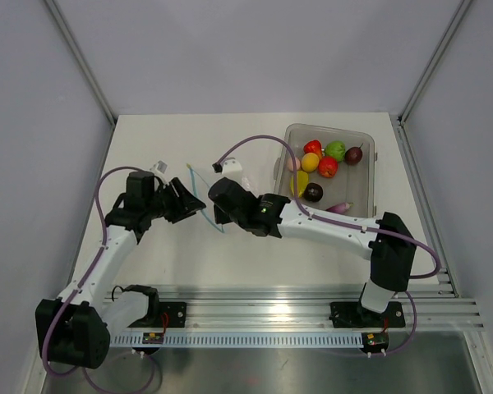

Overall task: Place the food in the zip-top bag and seal the zipper
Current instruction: Open the zipper of the food storage bag.

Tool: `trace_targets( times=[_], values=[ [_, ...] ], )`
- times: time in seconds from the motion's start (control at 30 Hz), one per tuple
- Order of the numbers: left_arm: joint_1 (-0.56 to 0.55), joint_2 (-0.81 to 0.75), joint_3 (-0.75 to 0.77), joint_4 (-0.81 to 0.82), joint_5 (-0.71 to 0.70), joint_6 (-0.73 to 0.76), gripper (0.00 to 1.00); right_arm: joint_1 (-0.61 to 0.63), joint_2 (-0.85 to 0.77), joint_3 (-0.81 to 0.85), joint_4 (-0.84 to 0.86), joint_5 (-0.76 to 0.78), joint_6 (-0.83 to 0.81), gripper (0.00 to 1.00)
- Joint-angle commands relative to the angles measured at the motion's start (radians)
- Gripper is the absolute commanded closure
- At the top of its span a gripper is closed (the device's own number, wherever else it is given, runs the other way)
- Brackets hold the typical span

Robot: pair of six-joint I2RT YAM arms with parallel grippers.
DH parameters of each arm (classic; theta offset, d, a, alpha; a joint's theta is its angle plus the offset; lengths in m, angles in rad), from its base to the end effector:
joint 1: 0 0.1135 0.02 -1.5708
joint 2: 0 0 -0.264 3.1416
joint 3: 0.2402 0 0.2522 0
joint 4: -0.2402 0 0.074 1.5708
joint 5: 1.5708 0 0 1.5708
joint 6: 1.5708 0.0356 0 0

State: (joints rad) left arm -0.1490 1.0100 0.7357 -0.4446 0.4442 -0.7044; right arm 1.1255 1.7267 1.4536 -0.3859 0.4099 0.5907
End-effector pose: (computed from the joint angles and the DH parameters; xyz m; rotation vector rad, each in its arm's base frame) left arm 0.2069 -0.0465 0.2586 -0.4174 2.3527 -0.9350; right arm 0.1840 0.3525 0.3007 -0.3655 2.1843 0.5179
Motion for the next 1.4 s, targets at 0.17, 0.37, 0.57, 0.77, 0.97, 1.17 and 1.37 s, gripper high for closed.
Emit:
trace_targets(
  times=[0.17, 0.37, 0.57, 0.77, 0.97, 1.17, 1.37],
  values=[
    [0.005, 0.085, 0.022, 0.141, -0.014, 0.003, 0.8, -0.003, -0.055, 0.019, 0.025, -0.019, 0.018, 1.0],
    [0.009, 0.139, 0.29, -0.096, -0.117, 0.144, 1.0, -0.016, -0.088, -0.002, 0.045, -0.042, 0.049, 1.0],
    [0.009, 0.223, 0.683, -0.415, -0.367, 0.325, 1.0, -0.021, -0.003, 0.224, 0.001, -0.174, 0.057, 1.0],
    [-0.021, 0.233, 0.875, -0.516, -0.398, 0.381, 1.0, -0.047, -0.112, 0.098, 0.193, -0.103, 0.293, 1.0],
    [-0.145, 0.262, 0.722, -0.461, -0.395, 0.347, 1.0, -0.15, -0.269, -0.352, 0.369, -0.013, 0.582, 1.0],
    [-0.245, 0.294, 0.63, -0.39, -0.386, 0.301, 1.0, -0.161, -0.28, -0.38, 0.287, -0.071, 0.526, 0.86],
    [-0.267, 0.286, 0.597, -0.352, -0.302, 0.283, 1.0, -0.159, -0.262, -0.297, 0.203, -0.057, 0.371, 0.69]
  ],
)
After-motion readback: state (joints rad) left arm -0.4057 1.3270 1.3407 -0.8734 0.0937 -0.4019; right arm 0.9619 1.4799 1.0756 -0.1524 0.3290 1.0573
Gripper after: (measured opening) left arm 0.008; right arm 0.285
